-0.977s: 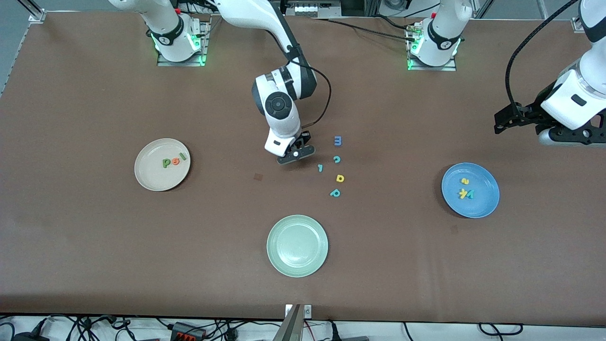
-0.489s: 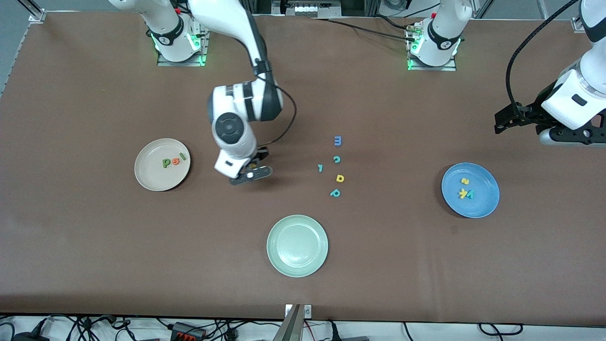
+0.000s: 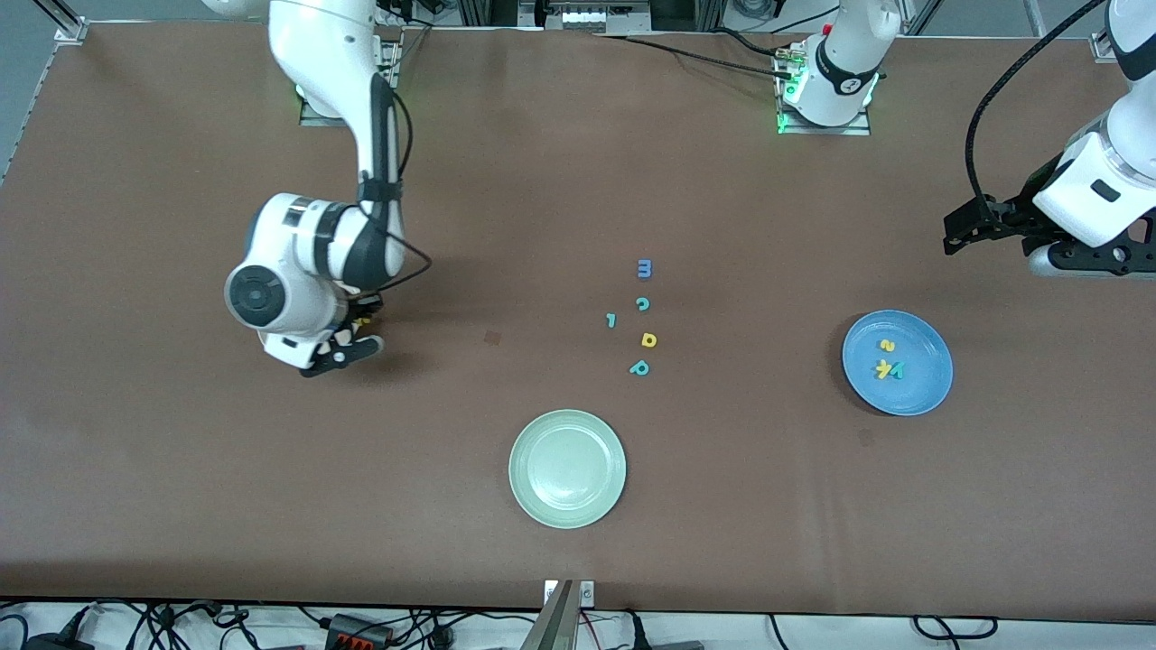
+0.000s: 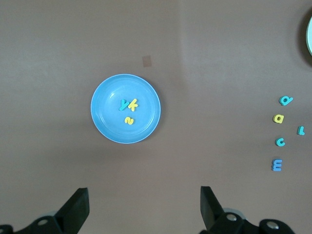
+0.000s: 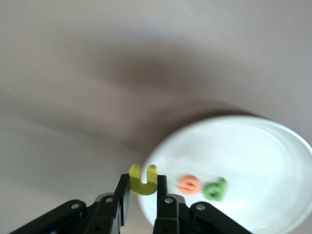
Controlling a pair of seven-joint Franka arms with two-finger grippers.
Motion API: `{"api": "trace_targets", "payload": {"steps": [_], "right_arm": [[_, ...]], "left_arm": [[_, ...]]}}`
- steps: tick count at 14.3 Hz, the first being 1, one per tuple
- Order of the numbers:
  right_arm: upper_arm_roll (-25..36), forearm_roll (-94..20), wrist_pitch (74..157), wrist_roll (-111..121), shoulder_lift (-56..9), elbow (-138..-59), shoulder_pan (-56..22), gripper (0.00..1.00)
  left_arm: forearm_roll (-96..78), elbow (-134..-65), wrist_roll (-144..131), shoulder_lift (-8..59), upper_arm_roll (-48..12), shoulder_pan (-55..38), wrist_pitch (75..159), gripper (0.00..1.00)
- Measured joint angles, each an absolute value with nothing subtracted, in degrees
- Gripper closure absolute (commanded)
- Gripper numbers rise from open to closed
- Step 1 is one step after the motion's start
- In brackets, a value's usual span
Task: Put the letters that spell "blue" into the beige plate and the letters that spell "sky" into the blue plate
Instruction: 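Place the yellow u on the beige plate with the right gripper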
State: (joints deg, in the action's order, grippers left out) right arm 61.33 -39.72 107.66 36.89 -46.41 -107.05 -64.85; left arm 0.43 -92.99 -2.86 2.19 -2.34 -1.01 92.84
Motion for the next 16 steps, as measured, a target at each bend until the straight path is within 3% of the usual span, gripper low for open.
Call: {"api": "trace_targets", "payload": {"steps": [9,10,11,12,16], "right_arm": [[61.60,-39.74,109.94,50.96,-46.48,-111.58,-55.98,0.80],[61.55,-39.76,110.40,51.54,-46.64,-111.63,-55.64,0.73],[61.47,-39.80,110.66,51.91,-46.82,-111.66,-55.32,0.31],[61.24,-39.99,110.77,52.09,-46.89,-111.66,-55.00,0.00],[60.45,-41.00,111.06,52.13,-46.90,-111.56,-54.54,0.00]], "left_arm": [[0.43,-92.98,-2.86,2.19,-2.21,-0.83,92.67,0.00],[0.43,-92.98,-2.86,2.19,-2.20,-0.83,92.67,0.00],[0.43,-92.98,-2.86,2.19,-2.20,-0.82,92.67,0.00],[0.43,-92.98,-2.86,2.19,-2.20,-0.82,92.67,0.00],[0.43,-92.98,-2.86,2.19,-2.20,-0.82,92.67,0.00]]}}
